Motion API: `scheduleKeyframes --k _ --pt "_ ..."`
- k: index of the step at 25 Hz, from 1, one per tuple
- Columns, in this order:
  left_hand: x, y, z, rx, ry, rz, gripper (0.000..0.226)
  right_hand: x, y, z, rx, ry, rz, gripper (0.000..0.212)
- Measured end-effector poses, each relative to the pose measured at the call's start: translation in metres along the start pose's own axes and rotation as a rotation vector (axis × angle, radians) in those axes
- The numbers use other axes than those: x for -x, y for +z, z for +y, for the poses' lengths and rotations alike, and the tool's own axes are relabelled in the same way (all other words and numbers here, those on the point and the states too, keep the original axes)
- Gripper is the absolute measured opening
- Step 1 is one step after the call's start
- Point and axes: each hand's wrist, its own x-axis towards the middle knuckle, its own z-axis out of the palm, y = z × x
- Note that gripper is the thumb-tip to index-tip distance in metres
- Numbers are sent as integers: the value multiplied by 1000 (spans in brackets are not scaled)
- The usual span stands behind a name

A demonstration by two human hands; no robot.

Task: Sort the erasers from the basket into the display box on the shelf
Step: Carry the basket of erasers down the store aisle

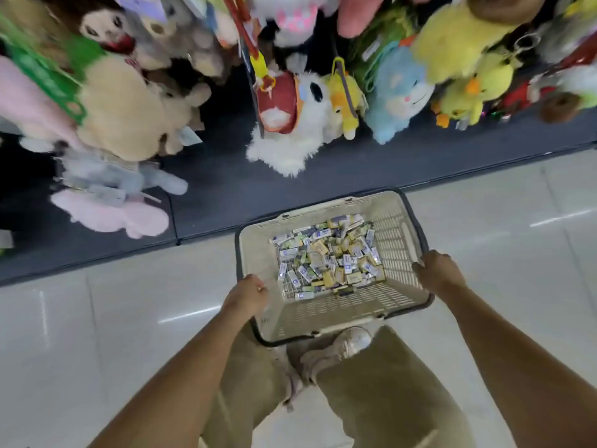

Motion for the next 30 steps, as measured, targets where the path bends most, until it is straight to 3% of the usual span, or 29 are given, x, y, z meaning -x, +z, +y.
scheduleKeyframes --k 4,7,10,13,18,21,23,27,30 --pt "-38 30 -17 90 -238 233 49 -43 26 5 -120 150 83 52" --pt "-52 48 -25 188 -268 256 55 -64 41 9 -182 198 38 65" --pt "-58 40 -35 364 -373 369 41 -63 41 13 -203 197 178 50" --pt "-48 25 -34 458 -342 297 23 -43 28 13 -321 166 277 37" --pt "-4 13 11 866 -306 174 7 -2 -1 -10 -679 122 132 25" --pt "37 10 60 807 -149 94 6 42 -1 -34 -601 42 -30 17" --pt "64 1 83 721 -71 91 7 75 -8 -37 -606 79 -39 14" --pt "123 -40 88 504 84 70 19 155 -39 -5 -856 163 -68 17" --pt "172 -66 96 430 128 15 14 229 -55 7 -1007 200 -90 14"
